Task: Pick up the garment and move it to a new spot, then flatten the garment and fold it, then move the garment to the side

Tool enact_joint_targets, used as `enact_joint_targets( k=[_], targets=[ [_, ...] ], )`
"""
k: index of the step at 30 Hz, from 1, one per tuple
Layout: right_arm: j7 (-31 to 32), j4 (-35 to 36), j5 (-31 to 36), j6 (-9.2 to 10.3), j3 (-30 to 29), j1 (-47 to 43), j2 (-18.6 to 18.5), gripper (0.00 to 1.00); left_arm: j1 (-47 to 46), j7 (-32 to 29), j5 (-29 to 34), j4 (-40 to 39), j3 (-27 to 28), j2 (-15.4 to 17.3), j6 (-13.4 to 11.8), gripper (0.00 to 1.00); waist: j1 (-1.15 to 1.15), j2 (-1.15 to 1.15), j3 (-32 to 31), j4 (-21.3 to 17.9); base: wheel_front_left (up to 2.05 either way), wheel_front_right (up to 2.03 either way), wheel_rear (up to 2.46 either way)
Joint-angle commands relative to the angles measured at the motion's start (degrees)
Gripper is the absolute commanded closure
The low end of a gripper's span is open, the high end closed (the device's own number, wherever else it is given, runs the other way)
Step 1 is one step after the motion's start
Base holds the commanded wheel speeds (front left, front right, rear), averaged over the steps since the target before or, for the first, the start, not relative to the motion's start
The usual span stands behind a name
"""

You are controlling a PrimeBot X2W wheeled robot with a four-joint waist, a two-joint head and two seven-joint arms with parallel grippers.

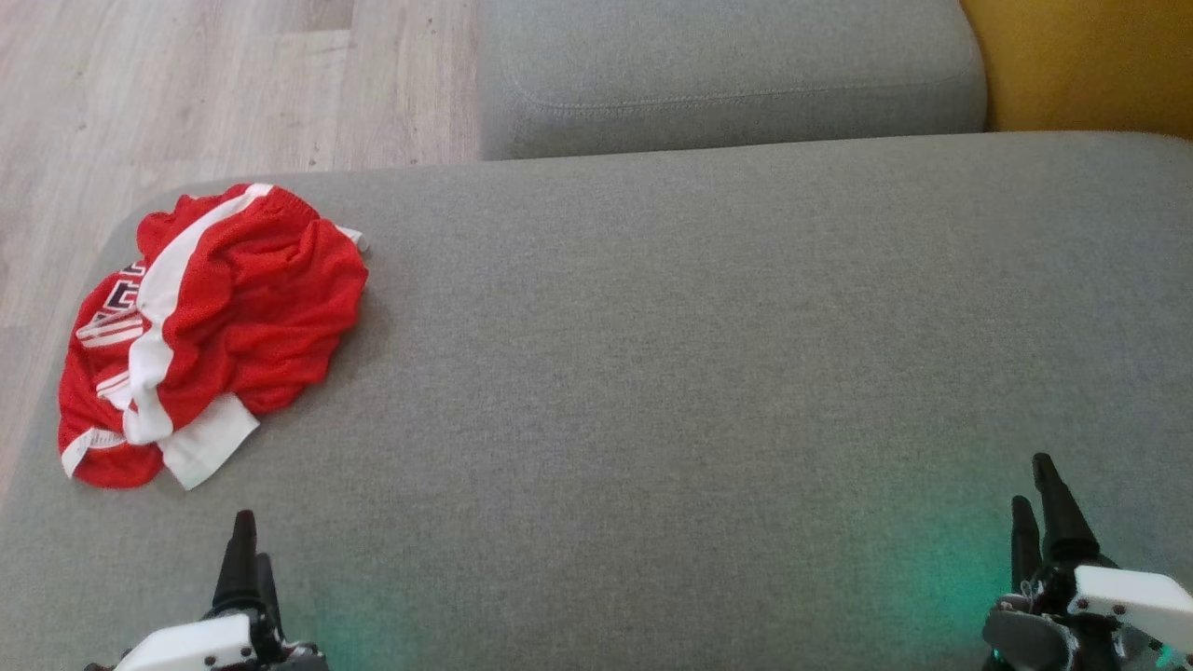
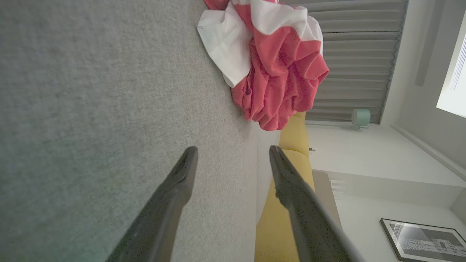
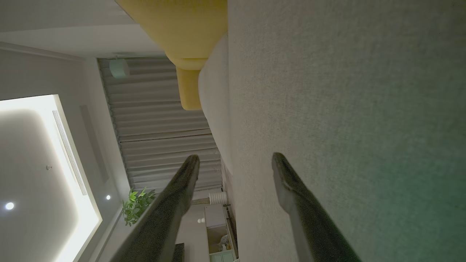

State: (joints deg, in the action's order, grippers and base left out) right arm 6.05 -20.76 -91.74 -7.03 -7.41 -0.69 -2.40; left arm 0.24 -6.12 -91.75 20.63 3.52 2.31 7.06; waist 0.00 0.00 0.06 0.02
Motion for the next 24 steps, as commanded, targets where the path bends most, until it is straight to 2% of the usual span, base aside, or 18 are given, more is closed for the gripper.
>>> enact_joint_targets(
  k=[1,6,24],
  targets=[
    [-0.64,1.98,0.49,-0.02,0.73,2.3,-0.15,0.0,-2.34,0.59,0.91,-1.79,-0.51,0.17,0.02,0.0,0.0,0.0,-0.32,0.06,0.0,0.0,0.0],
    [-1.51,2.09,2.77,-0.03,1.57,1.94,-0.26,0.0,-2.09,1.45,3.41,-2.08,-0.94,0.18,0.0,0.0,0.0,0.0,-0.86,0.16,0.0,0.0,0.0],
    [-4.55,3.45,17.51,-0.1,3.72,0.24,-0.17,0.0,-0.89,4.5,15.92,-4.82,-3.73,0.24,-1.29,0.0,0.0,0.0,-2.93,0.37,0.0,0.0,0.0]
  ],
)
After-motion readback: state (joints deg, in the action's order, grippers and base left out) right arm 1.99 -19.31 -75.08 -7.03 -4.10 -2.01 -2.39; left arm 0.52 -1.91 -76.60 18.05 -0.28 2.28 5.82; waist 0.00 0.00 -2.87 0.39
